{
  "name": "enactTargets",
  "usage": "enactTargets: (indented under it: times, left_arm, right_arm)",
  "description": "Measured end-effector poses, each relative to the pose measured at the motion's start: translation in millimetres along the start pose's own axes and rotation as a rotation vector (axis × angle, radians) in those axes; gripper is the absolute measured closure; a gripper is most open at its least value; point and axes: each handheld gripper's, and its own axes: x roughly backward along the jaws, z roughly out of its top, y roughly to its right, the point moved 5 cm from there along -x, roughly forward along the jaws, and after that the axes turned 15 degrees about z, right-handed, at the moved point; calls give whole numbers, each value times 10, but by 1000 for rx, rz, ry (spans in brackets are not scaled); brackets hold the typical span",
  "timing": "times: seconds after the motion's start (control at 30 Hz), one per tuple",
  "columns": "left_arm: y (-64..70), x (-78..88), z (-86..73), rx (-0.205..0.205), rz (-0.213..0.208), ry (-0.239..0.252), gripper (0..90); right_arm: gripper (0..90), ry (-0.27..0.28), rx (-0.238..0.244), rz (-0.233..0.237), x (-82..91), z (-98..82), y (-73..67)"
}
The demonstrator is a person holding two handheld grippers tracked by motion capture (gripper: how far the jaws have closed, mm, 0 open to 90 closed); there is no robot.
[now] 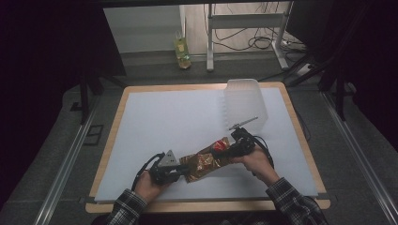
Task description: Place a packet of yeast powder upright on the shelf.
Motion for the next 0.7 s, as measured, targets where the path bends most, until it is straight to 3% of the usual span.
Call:
enactTargets:
  times: [0.4, 0.7]
  left_arm:
    - [-106, 56, 33, 37, 77, 60, 462]
    - [-134, 47, 42, 48, 101, 80, 262]
  right_arm:
    - [738, -22, 127, -56, 93, 125, -142]
    - [738, -44, 219, -124, 198, 240, -245]
